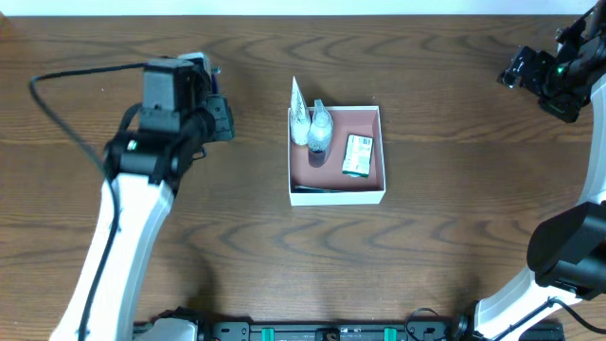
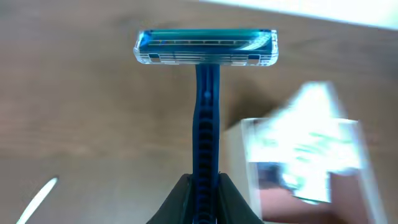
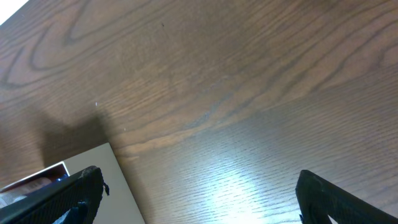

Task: Pack container
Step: 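Carry the razor with left gripper into the box and release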

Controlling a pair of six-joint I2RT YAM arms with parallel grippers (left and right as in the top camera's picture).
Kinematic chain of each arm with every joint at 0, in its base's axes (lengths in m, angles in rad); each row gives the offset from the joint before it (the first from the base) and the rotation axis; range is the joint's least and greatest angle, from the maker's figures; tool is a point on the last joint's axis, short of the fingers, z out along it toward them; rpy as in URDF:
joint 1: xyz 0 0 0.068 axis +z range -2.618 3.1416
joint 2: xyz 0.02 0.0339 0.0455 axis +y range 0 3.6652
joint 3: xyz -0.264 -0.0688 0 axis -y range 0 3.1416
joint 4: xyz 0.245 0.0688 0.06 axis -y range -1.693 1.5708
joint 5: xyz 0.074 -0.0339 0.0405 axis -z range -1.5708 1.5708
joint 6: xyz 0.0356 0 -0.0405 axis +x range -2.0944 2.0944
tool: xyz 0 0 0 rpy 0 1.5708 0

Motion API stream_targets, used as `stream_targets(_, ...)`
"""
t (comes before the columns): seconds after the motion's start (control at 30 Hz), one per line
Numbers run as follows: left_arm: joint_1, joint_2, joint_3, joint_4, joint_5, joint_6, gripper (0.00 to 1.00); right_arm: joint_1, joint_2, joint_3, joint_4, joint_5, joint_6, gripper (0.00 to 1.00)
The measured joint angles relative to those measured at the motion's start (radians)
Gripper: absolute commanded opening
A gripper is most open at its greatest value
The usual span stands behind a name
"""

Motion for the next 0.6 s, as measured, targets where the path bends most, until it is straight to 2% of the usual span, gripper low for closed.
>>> stream_targets(0.27, -0.212, -0.089, 0.000, 0.054, 0.109, 0.183, 0.13, 0.000, 0.000, 0.000, 0.000, 0.000, 0.000, 0.99)
stream_targets(0.47, -0.367, -0.034, 0.000, 0.056, 0.124, 0.296, 0.13, 0.000, 0.000, 0.000, 0.000, 0.000, 0.000, 0.99)
stream_targets(0.6, -0.417, 0.040, 0.000, 0.068, 0.111, 0.328, 0.13, 0.000, 0.000, 0.000, 0.000, 0.000, 0.000, 0.99)
